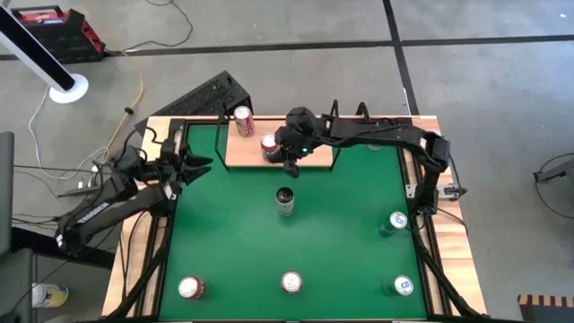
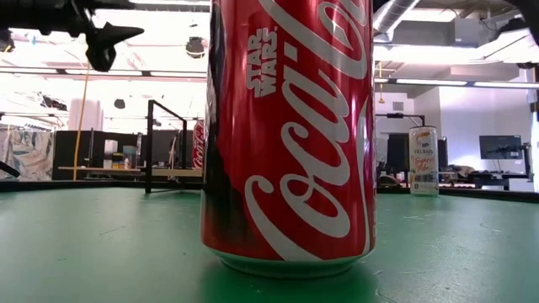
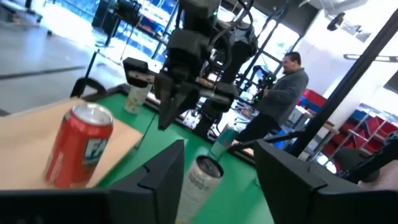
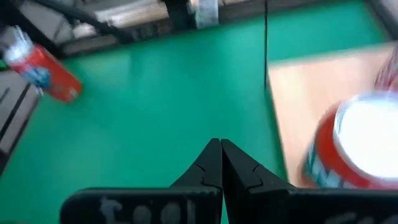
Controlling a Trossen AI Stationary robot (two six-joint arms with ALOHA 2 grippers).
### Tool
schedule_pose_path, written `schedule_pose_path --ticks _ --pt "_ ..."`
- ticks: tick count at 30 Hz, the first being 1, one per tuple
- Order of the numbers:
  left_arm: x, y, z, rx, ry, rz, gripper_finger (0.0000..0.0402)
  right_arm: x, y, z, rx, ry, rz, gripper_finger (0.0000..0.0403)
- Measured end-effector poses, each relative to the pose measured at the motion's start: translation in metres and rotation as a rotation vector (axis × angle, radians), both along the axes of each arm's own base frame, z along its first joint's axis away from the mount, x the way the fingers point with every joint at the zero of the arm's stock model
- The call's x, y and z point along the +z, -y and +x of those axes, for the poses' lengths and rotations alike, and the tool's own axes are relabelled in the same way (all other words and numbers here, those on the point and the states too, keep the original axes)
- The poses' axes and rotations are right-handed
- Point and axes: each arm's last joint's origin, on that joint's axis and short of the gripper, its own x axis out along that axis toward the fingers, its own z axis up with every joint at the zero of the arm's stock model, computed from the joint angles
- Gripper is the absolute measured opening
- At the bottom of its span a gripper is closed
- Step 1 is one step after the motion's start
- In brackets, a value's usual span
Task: Place canned beverage on shelf
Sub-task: Put the top red soda can on the shelf
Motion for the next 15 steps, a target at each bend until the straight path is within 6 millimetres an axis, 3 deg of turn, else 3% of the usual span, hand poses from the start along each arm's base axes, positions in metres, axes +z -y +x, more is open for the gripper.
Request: schedule_pose_path --ticks 5,10,15 --pt "-0.013 -0.002 0.004 -0.016 -0.040 -0.032 0.0107 -0.023 0.013 0.007 -0.042 -0.050 0.027 0.0021" --pt "-0.033 -0.005 0.009 -0.046 -0.091 -0.081 0.0021 -0.026 0.025 0.006 -0.089 -0.057 0.038 0.0021" --pt "-0.052 -0.005 0.015 -0.079 -0.105 -0.116 0.0005 -0.025 0.028 0.006 -0.116 -0.052 0.013 0.0021"
